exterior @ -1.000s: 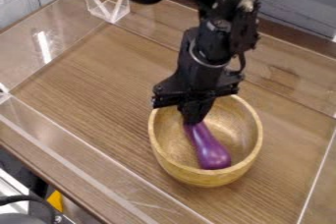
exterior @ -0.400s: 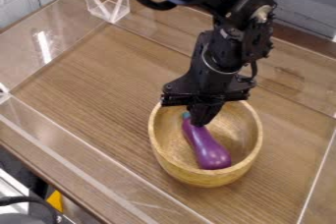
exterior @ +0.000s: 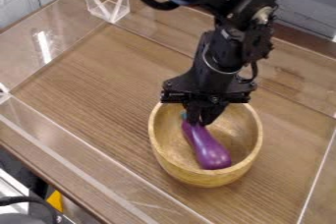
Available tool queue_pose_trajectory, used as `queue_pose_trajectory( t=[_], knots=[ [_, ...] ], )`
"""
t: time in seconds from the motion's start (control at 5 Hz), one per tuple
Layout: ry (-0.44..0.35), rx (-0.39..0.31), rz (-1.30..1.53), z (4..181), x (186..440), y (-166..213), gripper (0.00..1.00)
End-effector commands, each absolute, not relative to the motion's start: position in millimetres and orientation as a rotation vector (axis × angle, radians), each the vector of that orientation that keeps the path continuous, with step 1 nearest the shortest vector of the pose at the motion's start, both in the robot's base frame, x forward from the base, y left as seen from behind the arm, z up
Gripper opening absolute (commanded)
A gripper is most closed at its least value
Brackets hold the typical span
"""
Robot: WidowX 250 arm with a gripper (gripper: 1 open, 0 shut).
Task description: Put the purple eggplant in the brown bowl
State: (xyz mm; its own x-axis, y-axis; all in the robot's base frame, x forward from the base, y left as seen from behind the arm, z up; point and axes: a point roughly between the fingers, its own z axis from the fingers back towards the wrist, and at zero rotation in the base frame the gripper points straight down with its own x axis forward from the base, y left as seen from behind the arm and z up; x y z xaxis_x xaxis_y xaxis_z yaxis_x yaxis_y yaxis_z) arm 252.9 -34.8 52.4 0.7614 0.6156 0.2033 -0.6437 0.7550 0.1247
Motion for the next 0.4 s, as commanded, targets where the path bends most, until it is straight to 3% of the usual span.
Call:
queue_pose_trajectory(
  t=[0.0, 0.2],
  knots=[
    [-0.180, 0.185, 0.662, 57.3, 260, -31, 0.00],
    [-0.182, 0.197, 0.677, 68.6, 264, -23, 0.00]
  ],
)
